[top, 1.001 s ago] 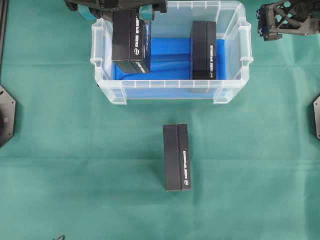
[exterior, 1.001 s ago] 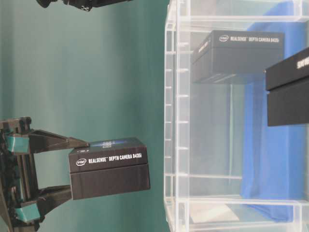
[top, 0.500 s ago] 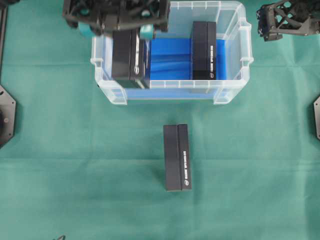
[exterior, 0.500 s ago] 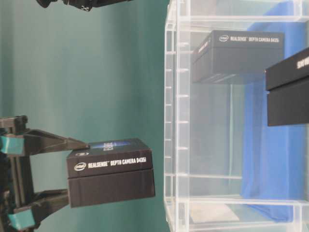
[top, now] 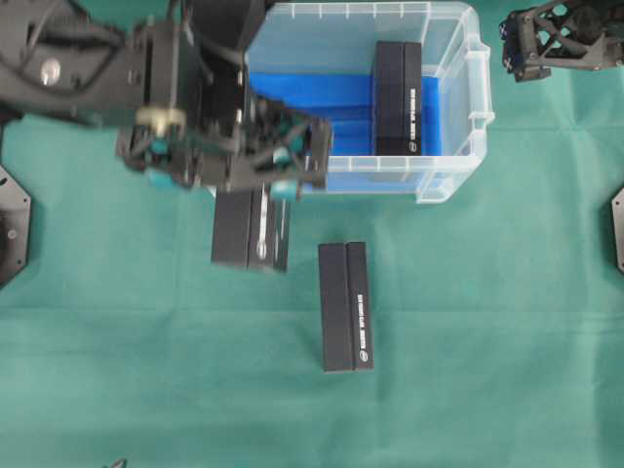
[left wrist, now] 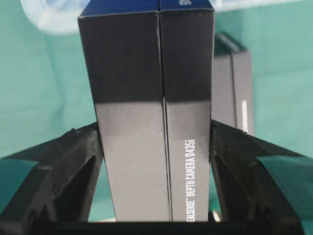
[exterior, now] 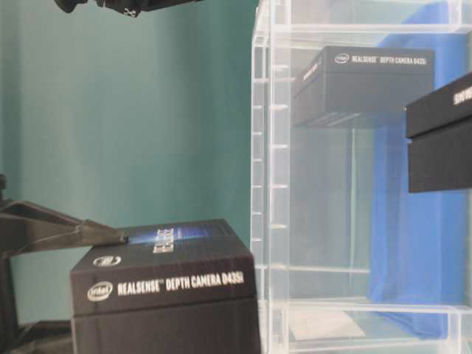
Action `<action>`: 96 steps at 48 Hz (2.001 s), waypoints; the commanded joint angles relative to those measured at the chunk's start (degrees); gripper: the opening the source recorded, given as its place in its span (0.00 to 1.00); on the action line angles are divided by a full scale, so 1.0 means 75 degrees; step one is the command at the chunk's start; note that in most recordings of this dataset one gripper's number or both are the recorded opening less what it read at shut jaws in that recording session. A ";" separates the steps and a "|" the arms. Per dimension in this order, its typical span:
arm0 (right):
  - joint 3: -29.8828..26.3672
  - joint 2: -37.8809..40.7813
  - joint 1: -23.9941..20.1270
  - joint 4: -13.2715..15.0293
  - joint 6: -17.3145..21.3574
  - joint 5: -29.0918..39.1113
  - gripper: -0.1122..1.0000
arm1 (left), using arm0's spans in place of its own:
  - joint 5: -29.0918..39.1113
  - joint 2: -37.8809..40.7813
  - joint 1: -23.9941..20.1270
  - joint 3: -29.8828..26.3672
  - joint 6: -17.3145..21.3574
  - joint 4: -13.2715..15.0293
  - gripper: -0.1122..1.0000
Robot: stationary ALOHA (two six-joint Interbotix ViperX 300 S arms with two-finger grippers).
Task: Take out the box from the case.
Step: 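Carry the box pair forward and lower it left of the first pair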
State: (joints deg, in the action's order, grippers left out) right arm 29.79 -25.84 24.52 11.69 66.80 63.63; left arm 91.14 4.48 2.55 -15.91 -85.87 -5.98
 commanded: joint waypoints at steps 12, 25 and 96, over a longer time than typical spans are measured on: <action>-0.0082 -0.0082 -0.0105 0.0023 -0.0012 -0.0012 0.93 | 0.0129 -0.0328 0.1066 -0.0105 -0.1113 -0.0047 0.65; -0.0082 -0.0082 -0.0129 0.0012 -0.0012 -0.0012 0.93 | 0.0246 -0.0340 0.1359 -0.0012 -0.1477 -0.0047 0.65; -0.0059 -0.0082 -0.0141 0.0023 0.0000 0.0105 0.93 | -0.3609 0.0082 0.1922 0.4055 -0.2625 -0.0164 0.65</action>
State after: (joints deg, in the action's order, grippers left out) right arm 29.97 -25.84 23.55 11.69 66.80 64.42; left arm 64.25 6.50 16.70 15.03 -105.47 -6.94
